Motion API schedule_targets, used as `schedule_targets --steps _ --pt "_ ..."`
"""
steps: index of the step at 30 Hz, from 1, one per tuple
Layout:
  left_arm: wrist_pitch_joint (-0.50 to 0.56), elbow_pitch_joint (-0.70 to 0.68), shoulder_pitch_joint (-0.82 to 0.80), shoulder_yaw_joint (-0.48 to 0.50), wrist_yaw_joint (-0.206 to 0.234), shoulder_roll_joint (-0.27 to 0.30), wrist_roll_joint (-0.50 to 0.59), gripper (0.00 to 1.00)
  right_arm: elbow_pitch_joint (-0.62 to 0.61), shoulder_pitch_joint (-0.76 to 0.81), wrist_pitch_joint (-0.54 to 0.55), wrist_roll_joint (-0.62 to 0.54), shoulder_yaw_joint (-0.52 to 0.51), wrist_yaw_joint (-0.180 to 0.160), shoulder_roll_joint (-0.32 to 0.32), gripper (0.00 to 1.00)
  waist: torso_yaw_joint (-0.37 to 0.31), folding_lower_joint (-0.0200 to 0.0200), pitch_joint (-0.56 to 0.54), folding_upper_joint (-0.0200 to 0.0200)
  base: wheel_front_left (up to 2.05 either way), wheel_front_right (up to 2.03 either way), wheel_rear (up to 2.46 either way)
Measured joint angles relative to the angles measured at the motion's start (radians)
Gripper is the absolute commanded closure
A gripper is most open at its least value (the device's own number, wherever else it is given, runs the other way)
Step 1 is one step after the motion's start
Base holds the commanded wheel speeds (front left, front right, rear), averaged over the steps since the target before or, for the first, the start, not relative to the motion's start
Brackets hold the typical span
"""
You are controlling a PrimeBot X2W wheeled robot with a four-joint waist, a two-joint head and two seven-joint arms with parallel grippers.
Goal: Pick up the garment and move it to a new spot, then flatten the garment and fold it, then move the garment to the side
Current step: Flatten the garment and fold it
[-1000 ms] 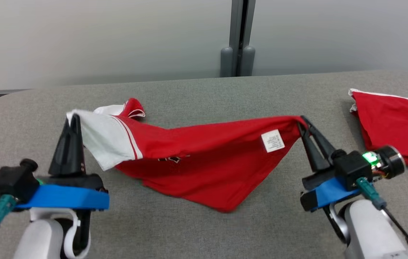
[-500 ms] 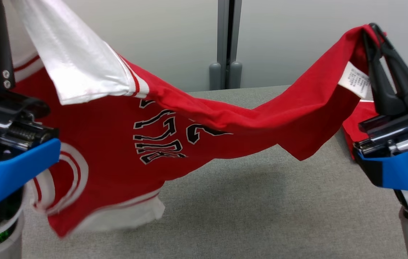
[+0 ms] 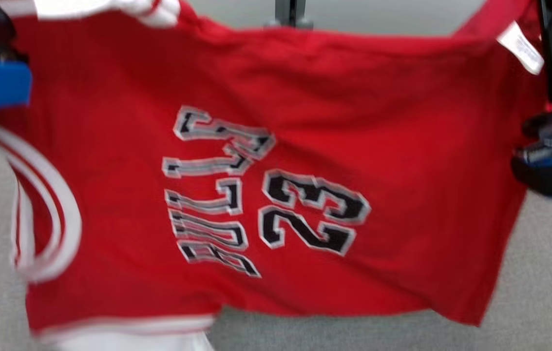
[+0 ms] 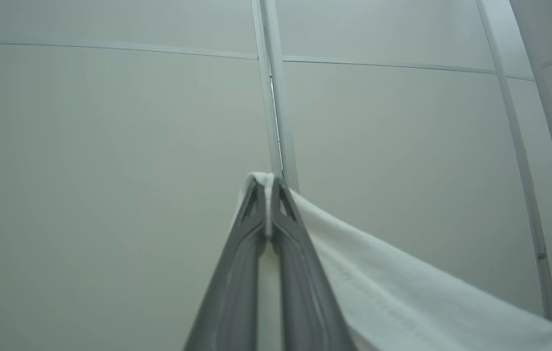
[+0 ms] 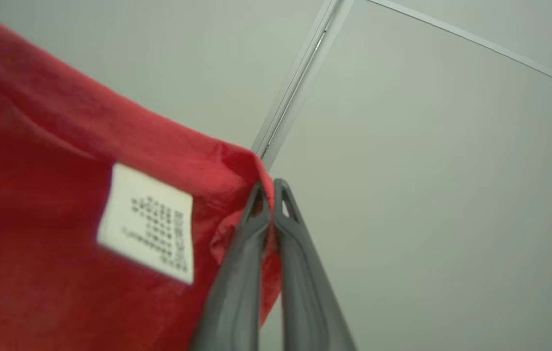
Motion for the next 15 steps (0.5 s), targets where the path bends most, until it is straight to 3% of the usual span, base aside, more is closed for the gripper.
schedule_targets --steps 8,15 --pt "-0.081 0.312 -0.292 -0.060 -0.029 0.022 0.089 1.00 0.338 -0.408 -0.037 -0.004 0.109 0.000 -0.017 1.00 -0.010 0.0002 0.117 0.0000 0.00 0.00 0.00" --pt "-0.205 0.553 -0.508 -0.097 -0.033 0.012 0.166 1.00 0.641 -0.715 -0.104 -0.118 0.139 0.000 0.059 1.00 -0.013 0.0001 0.188 0.0000 0.00 0.00 0.00"
